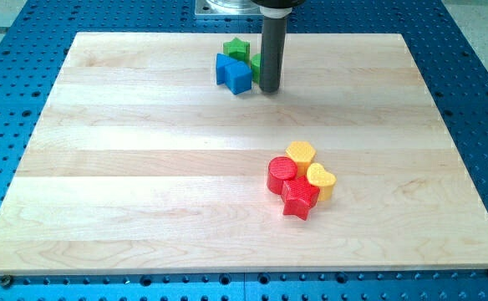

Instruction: Move the blue blocks slightly up

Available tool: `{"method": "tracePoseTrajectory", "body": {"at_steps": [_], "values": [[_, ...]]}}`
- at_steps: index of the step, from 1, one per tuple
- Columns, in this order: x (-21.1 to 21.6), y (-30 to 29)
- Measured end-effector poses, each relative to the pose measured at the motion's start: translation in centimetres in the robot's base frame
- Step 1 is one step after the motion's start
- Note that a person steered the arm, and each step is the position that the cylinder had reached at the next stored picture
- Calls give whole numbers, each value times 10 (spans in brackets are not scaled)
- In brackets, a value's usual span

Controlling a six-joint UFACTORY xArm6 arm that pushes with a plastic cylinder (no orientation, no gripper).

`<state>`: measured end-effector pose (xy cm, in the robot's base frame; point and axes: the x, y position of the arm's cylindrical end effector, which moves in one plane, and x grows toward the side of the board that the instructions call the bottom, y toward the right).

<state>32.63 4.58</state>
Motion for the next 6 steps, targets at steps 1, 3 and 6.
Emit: {"method": "tracePoseTrajectory", "body": {"at_steps": [1,3,6], "values": [[-11,0],[53,-20],[5,-46]]}}
